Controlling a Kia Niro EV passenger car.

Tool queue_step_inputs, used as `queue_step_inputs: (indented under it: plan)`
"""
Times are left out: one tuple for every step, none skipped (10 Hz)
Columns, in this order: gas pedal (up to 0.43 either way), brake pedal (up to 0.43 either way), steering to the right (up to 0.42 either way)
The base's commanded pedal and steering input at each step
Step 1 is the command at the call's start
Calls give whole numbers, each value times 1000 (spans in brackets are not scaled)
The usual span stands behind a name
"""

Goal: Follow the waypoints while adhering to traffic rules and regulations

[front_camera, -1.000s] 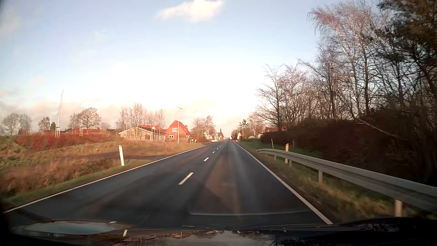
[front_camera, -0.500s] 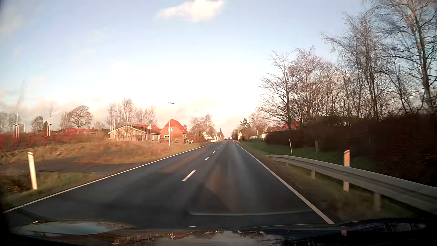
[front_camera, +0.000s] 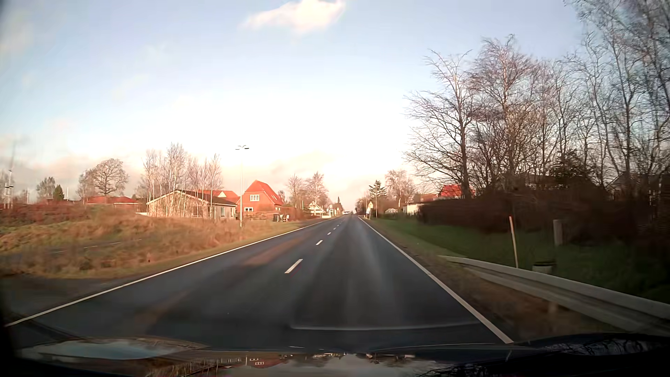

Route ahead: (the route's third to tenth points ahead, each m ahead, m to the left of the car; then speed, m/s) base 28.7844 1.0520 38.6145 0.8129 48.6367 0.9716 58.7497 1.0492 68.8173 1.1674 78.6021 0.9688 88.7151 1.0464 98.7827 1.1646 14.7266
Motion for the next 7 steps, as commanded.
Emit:
queue_step_inputs:
  plan:
    - [169, 0, 1]
    - [169, 0, 1]
    - [169, 0, 1]
    - [157, 0, 1]
    - [150, 0, 1]
    - [150, 0, 1]
    - [150, 0, 2]
